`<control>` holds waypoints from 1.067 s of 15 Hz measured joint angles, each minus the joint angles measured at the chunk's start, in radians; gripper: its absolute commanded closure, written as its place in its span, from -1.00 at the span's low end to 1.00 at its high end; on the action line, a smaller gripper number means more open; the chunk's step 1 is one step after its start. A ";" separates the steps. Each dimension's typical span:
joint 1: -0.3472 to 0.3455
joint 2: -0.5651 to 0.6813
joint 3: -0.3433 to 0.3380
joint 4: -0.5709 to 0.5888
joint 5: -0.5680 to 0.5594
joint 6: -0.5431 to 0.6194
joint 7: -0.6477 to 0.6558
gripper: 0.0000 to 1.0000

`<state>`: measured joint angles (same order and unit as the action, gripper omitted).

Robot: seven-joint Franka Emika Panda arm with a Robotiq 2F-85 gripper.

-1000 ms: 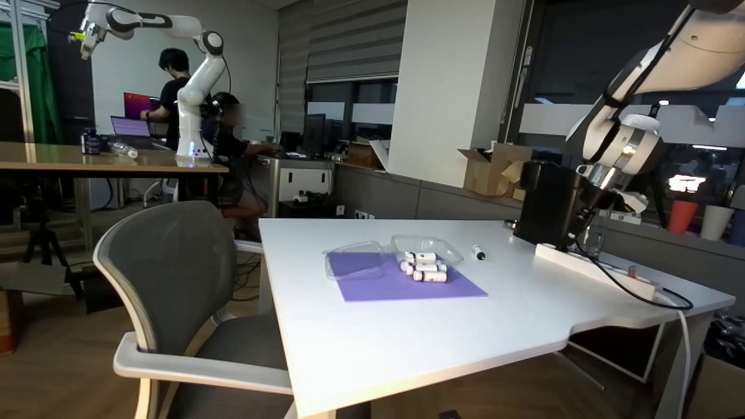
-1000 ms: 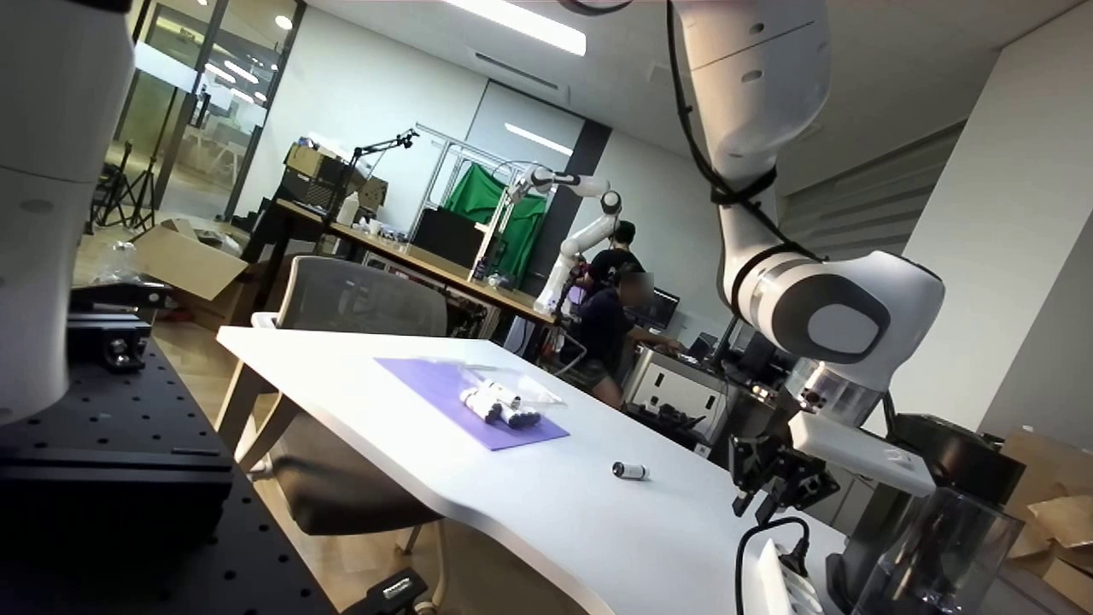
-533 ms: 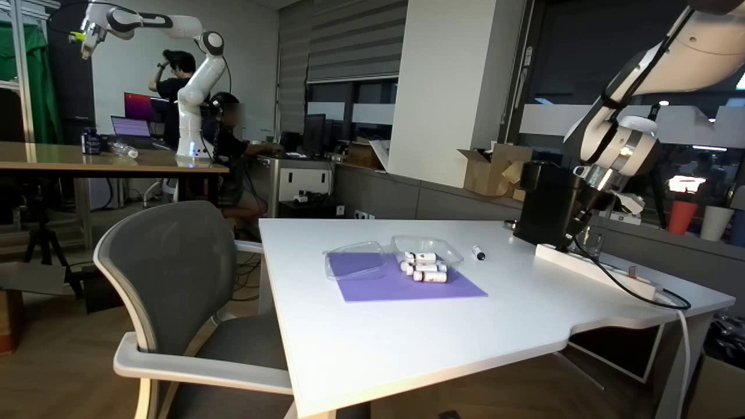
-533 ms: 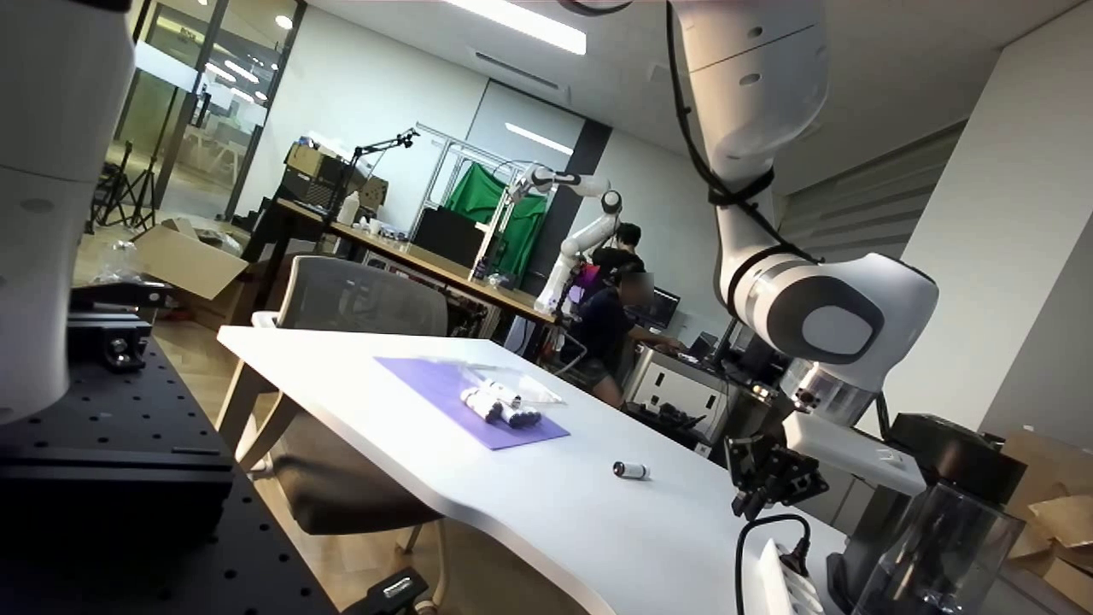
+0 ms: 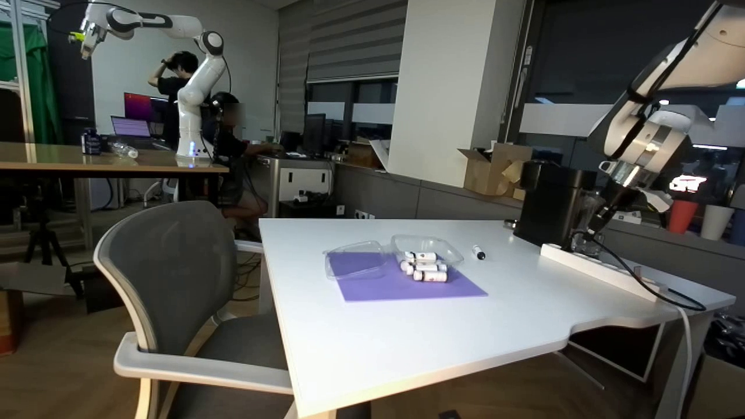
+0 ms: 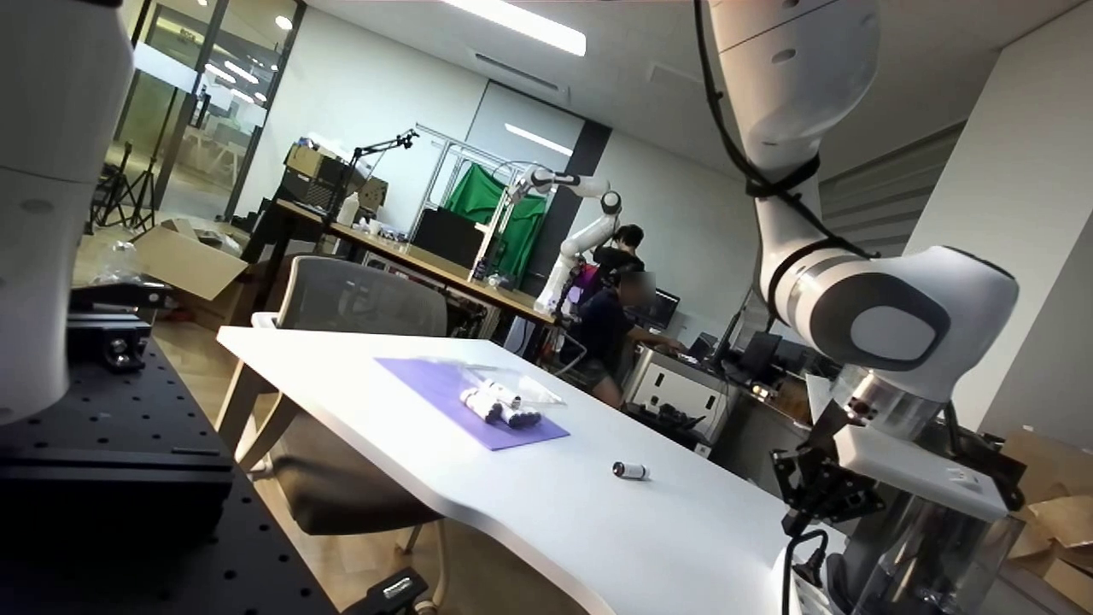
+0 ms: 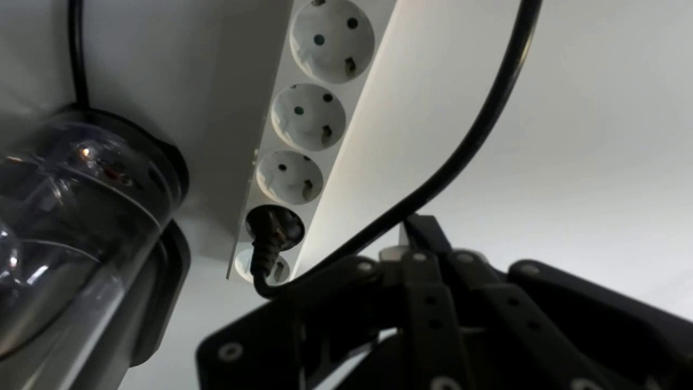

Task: Remove one object from the clear container and put back one object into the container then press down on the extension cable

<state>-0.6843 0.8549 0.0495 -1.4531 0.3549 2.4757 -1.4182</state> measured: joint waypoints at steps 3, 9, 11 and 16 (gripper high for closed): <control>-0.074 -0.007 0.039 0.005 0.031 -0.035 -0.048 1.00; -0.254 -0.014 0.242 0.008 0.246 -0.085 -0.302 1.00; -0.252 -0.020 0.245 0.007 0.241 -0.096 -0.288 1.00; -0.145 -0.037 0.116 -0.001 0.129 0.051 -0.113 1.00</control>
<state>-0.8289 0.8179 0.1652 -1.4542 0.4843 2.5265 -1.5314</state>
